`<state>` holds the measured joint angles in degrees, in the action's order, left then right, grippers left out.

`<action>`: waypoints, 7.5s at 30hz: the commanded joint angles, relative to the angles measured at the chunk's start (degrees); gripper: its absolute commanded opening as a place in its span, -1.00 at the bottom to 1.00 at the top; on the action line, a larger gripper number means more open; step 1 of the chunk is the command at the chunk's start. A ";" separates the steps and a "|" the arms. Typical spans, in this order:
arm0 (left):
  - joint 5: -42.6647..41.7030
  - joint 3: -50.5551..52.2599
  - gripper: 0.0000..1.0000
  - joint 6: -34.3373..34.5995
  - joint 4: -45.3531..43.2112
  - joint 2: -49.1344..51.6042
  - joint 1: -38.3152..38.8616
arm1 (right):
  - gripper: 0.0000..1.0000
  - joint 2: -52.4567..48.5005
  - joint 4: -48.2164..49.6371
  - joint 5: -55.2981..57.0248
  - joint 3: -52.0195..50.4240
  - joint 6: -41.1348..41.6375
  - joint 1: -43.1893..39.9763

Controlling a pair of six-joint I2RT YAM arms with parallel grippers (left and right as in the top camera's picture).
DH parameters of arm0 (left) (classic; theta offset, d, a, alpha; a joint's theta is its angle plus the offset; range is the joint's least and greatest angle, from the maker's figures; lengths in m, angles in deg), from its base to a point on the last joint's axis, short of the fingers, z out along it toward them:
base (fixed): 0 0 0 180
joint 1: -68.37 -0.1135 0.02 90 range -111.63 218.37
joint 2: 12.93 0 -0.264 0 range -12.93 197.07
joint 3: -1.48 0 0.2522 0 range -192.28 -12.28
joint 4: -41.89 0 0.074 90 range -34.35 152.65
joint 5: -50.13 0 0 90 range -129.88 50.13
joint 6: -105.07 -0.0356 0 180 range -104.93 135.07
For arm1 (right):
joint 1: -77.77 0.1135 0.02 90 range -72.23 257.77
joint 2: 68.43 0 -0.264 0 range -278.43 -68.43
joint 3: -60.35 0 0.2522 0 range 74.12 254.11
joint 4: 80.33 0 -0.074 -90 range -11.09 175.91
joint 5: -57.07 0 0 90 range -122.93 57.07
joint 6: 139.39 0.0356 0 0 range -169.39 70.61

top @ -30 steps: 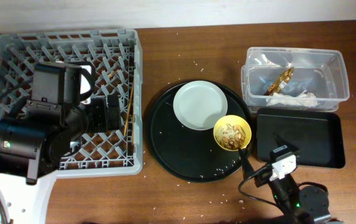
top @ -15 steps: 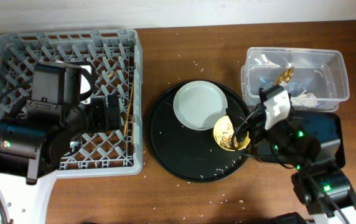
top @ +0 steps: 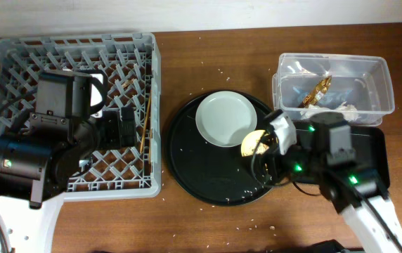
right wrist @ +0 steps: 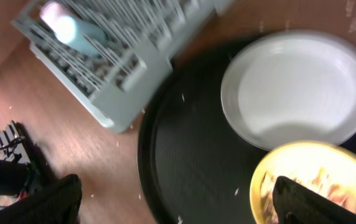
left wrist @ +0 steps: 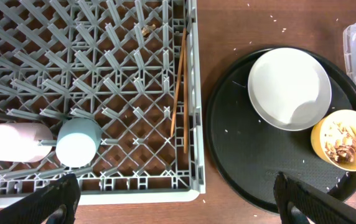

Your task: Sort waste into correct bins and load items into the dishwasher rack

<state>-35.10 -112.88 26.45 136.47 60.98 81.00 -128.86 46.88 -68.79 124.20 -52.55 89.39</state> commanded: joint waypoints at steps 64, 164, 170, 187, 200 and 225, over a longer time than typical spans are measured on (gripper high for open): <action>0.44 -0.02 0.99 -0.15 -0.13 -0.66 -0.04 | -0.92 -29.31 -20.79 -34.60 8.26 -23.82 -44.24; 0.42 -0.02 0.99 -0.15 -0.13 -0.66 -0.04 | 0.97 22.88 -18.32 43.87 22.99 0.17 7.76; 0.42 -0.02 0.99 -0.15 -0.13 -0.66 -0.04 | 0.97 38.23 1.55 36.59 -9.94 0.59 -5.44; 0.42 -0.02 0.99 -0.15 -0.13 -0.66 -0.04 | 0.97 60.22 34.93 31.78 -49.77 0.57 -10.51; 0.66 -0.02 0.99 -0.37 0.11 -0.66 -0.04 | 0.97 60.22 34.99 31.78 -49.77 0.57 -10.51; -20.79 0.17 0.21 1.88 -22.73 49.81 14.49 | 0.97 60.22 34.99 31.76 -49.77 0.57 -10.51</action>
<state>-50.25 -112.77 28.00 115.81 104.02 95.71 -69.23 81.70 -36.53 74.96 -51.59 79.25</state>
